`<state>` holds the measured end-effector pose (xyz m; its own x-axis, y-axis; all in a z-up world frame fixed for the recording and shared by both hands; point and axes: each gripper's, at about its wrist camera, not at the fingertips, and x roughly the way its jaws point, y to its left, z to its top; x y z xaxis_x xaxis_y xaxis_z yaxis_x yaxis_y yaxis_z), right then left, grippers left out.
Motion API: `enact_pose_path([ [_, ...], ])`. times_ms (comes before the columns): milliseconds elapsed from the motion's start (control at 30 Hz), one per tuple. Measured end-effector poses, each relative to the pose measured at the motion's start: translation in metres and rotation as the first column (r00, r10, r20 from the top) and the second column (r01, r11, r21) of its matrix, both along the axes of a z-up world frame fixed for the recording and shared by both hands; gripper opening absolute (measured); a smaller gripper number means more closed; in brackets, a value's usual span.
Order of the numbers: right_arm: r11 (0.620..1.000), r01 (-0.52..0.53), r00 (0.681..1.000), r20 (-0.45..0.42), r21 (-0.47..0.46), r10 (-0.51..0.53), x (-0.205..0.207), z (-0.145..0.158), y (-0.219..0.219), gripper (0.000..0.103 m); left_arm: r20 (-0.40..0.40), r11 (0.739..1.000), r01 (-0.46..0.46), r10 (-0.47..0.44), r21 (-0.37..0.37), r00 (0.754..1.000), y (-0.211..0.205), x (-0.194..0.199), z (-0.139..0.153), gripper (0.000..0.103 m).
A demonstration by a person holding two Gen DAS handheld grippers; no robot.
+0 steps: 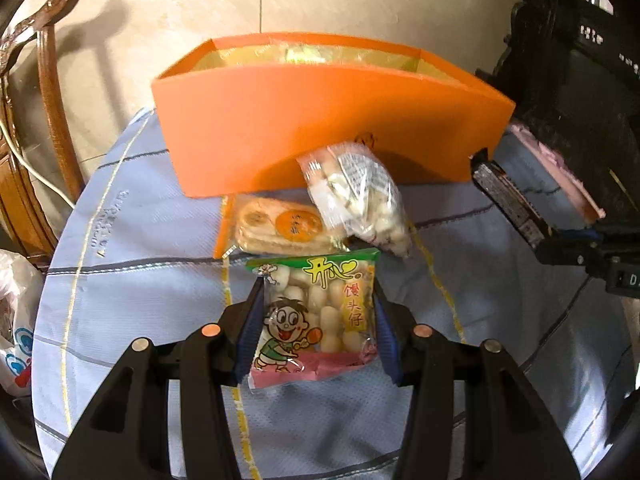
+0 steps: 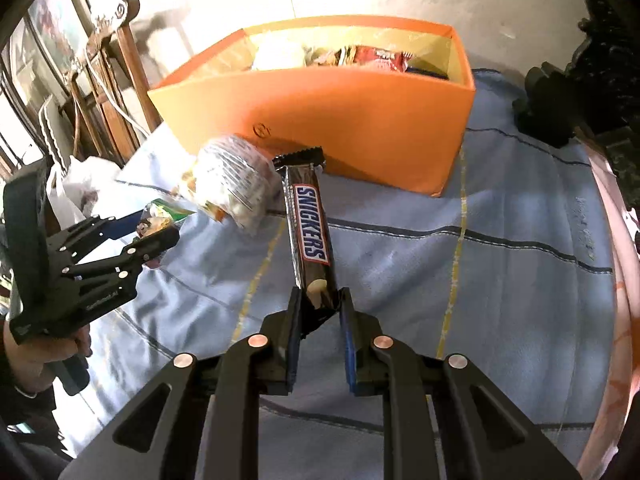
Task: Organize snacks
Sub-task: 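Lift Snickers bar with right tool while left tool lifts candy bag, drop into box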
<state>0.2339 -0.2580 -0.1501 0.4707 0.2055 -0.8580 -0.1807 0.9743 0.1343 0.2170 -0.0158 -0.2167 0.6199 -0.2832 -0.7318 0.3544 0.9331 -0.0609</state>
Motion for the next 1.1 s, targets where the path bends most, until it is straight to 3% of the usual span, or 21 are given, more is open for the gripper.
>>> enact_pose_path([
  [433,1.0,-0.001,1.0,0.019,0.026,0.001,-0.014,0.007,0.023,0.017,0.001,0.999,0.019,-0.019,-0.042,1.0,0.007,-0.008,0.011,0.048],
  [867,0.998,0.02,0.995,0.095,0.053,-0.025,-0.039,0.051,0.018,0.018,0.045,0.991,0.083,-0.079,-0.107,0.996,0.017,-0.035,0.051,0.048],
  [1100,0.999,0.028,0.989,0.145,0.045,-0.034,-0.034,0.081,0.016,0.018,0.09,0.987,0.095,-0.084,-0.132,0.992,0.022,-0.028,0.078,0.048],
])
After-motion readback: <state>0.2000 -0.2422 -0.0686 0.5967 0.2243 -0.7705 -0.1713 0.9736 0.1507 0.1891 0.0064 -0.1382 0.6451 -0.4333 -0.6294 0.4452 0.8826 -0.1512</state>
